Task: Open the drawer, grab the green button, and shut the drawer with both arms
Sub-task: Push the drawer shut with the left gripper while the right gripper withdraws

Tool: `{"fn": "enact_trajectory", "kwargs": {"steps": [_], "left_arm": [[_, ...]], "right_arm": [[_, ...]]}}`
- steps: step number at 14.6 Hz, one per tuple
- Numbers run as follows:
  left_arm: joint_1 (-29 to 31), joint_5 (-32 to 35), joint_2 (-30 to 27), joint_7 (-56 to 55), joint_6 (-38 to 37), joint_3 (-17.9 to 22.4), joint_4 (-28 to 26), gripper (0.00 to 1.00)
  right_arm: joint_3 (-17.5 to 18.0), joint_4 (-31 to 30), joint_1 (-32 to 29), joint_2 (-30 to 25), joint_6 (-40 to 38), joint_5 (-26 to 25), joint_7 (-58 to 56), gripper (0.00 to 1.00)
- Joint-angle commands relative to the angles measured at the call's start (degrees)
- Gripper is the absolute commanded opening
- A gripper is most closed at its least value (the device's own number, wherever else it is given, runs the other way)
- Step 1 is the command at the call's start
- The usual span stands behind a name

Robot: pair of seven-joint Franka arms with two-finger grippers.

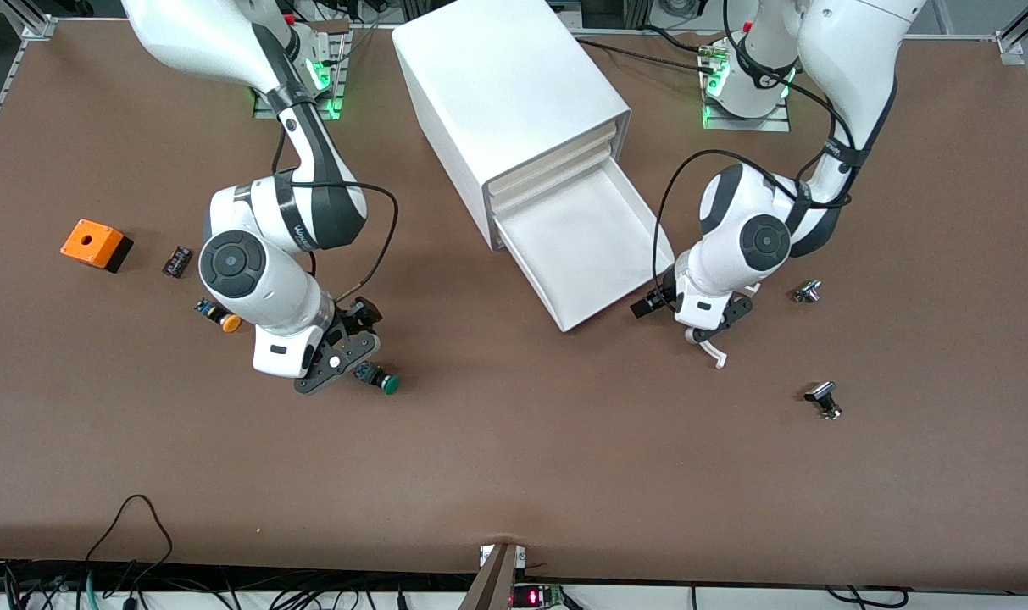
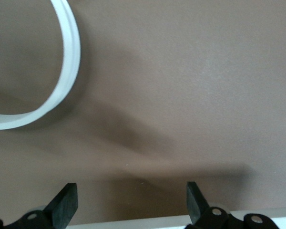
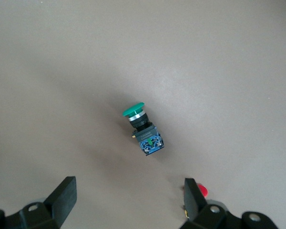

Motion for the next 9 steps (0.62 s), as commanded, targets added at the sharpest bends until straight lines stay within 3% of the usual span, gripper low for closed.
{"fn": "enact_trajectory", "kwargs": {"steps": [1, 7, 9], "left_arm": [[-1.0, -1.1, 0.5, -0.4, 2.1, 0.0, -0.8, 1.00], [-2.3, -1.1, -0.6, -3.9, 0.9, -0.3, -1.9, 1.00], [-2.6, -1.1, -1.6, -5.9, -0.1, -2.3, -2.9, 1.00]], "right_arm": [[0.9, -0.3, -0.7, -1.0, 0.4, 0.7, 0.8, 1.00], [0.8, 0.5, -0.7, -3.2, 0.1, 4.0, 2.6, 1.00], [0.7, 0.6, -0.7, -4.4, 0.1, 4.1, 4.2, 1.00]]}}
